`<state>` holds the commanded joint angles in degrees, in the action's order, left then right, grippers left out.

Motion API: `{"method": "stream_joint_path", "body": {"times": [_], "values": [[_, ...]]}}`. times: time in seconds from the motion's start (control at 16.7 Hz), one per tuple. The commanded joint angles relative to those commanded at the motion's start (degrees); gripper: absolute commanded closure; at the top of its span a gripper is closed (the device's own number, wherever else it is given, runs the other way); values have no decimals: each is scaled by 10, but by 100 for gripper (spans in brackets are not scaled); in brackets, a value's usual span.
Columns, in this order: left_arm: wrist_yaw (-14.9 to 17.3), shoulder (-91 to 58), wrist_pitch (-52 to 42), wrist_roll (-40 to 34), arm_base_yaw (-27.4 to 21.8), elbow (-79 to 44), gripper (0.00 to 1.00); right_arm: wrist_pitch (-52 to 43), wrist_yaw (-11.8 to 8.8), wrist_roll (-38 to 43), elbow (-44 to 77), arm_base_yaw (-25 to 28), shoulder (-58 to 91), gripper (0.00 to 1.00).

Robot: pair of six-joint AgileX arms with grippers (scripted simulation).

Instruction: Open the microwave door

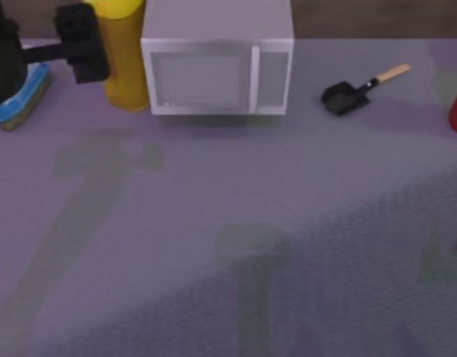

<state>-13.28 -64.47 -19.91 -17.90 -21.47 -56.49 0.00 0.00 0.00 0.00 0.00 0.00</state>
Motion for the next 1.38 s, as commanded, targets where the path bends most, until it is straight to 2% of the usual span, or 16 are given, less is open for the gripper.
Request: {"method": "stream_joint_path", "body": {"times": [0.36,0.72,1.08,1.38], "values": [[-64,-360,-87,-99,-109,-307,0,0,0,0,0,0,0,0],[-105,-575,-163,-156,-180,-475,0,0,0,0,0,0,0,0],[-112,-608,-179,-164,-192,-504,0,0,0,0,0,0,0,0],[-104,-651,-155,-152,-178,-531,0,0,0,0,0,0,0,0]]}}
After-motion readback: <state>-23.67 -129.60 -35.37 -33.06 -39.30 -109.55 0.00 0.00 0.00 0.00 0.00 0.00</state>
